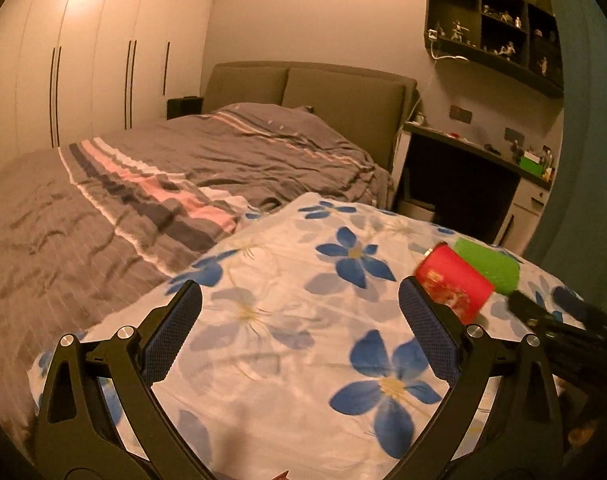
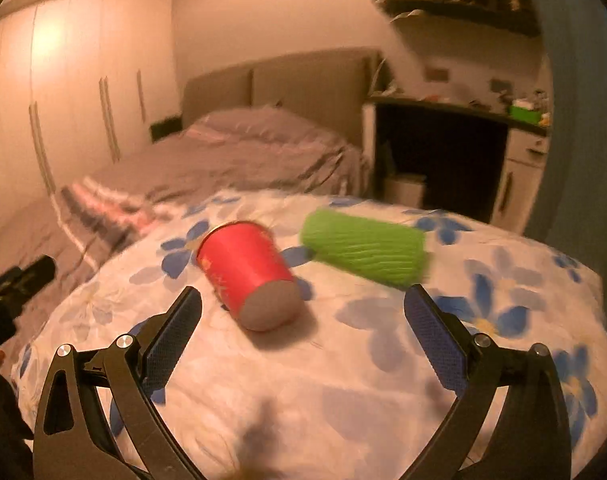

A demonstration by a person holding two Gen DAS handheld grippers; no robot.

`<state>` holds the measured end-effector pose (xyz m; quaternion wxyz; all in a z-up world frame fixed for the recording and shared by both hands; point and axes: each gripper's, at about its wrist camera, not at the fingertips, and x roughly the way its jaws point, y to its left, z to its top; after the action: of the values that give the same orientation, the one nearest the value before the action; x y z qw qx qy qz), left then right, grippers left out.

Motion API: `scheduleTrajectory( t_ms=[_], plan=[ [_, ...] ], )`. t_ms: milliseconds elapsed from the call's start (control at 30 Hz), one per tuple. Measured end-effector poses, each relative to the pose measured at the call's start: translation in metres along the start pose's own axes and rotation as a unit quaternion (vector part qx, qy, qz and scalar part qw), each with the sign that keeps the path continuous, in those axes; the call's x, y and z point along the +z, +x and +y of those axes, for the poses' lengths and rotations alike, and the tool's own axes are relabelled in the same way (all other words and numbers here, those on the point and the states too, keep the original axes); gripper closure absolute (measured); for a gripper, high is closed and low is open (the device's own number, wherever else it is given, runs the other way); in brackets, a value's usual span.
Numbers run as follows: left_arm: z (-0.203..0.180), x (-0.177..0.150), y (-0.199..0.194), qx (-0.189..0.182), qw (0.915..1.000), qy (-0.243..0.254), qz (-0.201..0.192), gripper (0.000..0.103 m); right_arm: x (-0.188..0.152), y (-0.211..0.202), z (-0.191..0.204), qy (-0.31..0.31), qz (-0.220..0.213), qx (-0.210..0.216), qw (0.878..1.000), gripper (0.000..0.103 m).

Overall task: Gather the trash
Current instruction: 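Grasp the red paper cup with the right tool while the left tool grasps the green foam sleeve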

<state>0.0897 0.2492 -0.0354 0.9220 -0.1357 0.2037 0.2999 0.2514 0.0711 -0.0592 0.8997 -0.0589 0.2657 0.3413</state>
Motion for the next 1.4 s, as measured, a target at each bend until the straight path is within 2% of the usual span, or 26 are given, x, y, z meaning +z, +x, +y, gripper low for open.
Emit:
scheduleTrajectory(
  t_ms=[233,433,667,733,933,1133,1300,1400],
  plan=[
    [0.002,0.001,0.012,-0.013,0.9999,-0.002,0.008,0.006,0.019,0.039,0.004,-0.012,0.042,0.02,0.999,0.006],
    [-0.003,0.0,0.02,-0.021,0.9997,0.003,0.012,0.006,0.021,0.065,0.011,-0.027,0.087,0.05,0.995,0.013],
    [-0.004,0.0,0.022,-0.019,0.9997,0.004,0.014,0.006,0.018,0.077,0.012,-0.028,0.115,0.069,0.991,0.037],
    [-0.004,-0.001,0.023,-0.018,0.9997,0.005,0.015,0.006,0.017,0.076,0.013,-0.032,0.117,0.07,0.99,0.039],
    [-0.006,-0.001,0.023,-0.022,0.9996,0.008,0.014,0.006,0.014,0.063,0.014,-0.041,0.103,0.074,0.991,0.043],
    [-0.018,0.0,0.024,-0.039,0.9989,0.019,0.015,0.006,0.011,0.031,-0.004,-0.007,0.064,0.07,0.995,0.043],
    [-0.045,0.007,0.023,-0.069,0.9968,0.039,0.002,0.006,0.005,-0.009,-0.035,0.03,0.015,0.035,0.999,0.043],
    [-0.069,0.014,0.032,-0.109,0.9931,0.044,0.004,0.006,0.002,-0.037,-0.064,0.065,-0.018,0.002,0.998,0.043]
  ],
)
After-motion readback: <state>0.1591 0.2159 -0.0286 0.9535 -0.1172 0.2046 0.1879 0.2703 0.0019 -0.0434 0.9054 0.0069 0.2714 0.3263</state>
